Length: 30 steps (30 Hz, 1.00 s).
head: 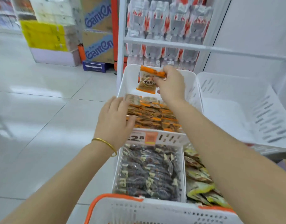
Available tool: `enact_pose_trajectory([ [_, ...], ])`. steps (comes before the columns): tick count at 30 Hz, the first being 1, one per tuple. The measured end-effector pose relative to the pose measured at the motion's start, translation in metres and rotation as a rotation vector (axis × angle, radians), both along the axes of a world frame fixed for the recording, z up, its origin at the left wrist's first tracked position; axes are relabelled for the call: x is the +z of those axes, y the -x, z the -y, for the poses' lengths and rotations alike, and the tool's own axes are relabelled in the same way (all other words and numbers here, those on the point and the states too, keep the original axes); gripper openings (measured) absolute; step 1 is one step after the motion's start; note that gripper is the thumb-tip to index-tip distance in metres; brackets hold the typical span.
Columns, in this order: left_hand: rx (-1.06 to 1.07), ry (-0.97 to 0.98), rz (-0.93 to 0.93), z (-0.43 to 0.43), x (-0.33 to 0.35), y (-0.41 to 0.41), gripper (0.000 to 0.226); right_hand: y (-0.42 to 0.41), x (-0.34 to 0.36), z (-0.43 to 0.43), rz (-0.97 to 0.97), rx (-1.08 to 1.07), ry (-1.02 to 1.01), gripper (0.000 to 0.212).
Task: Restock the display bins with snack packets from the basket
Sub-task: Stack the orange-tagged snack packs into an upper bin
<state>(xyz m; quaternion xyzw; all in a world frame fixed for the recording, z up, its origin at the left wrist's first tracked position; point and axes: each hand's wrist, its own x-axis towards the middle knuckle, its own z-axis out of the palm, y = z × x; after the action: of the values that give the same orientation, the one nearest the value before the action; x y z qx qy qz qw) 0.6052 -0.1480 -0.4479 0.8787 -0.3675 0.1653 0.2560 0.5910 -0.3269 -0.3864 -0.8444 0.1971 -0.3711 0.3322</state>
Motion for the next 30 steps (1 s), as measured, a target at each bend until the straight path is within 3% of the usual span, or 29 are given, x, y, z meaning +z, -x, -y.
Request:
enact_pose_trajectory([
  [5, 0.005, -0.031, 0.021, 0.007, -0.018, -0.013, 0.053, -0.071, -0.031, 0.01, -0.152, -0.035, 0.107, 0.008],
  [10, -0.021, -0.007, 0.007, 0.005, -0.026, -0.015, 0.05, -0.093, -0.049, 0.018, -0.487, 0.126, 0.184, 0.01],
  [16, -0.045, 0.062, -0.001, 0.005, -0.029, -0.012, 0.051, -0.081, -0.033, 0.021, -0.379, 0.17, 0.215, 0.032],
  [20, -0.051, 0.08, -0.009, 0.006, -0.029, -0.01, 0.055, -0.071, -0.044, 0.019, -0.467, 0.238, 0.259, 0.011],
  [24, -0.053, 0.097, -0.018, 0.006, -0.029, -0.009, 0.057, -0.066, -0.035, 0.013, -0.585, 0.384, 0.083, 0.049],
  [27, -0.058, 0.108, -0.033, 0.006, -0.03, -0.01, 0.058, -0.062, -0.031, 0.018, -0.599, 0.462, -0.064, 0.054],
  [30, -0.065, 0.114, -0.035, 0.008, -0.03, -0.011, 0.058, -0.053, -0.032, 0.026, -0.485, 0.44, -0.124, 0.056],
])
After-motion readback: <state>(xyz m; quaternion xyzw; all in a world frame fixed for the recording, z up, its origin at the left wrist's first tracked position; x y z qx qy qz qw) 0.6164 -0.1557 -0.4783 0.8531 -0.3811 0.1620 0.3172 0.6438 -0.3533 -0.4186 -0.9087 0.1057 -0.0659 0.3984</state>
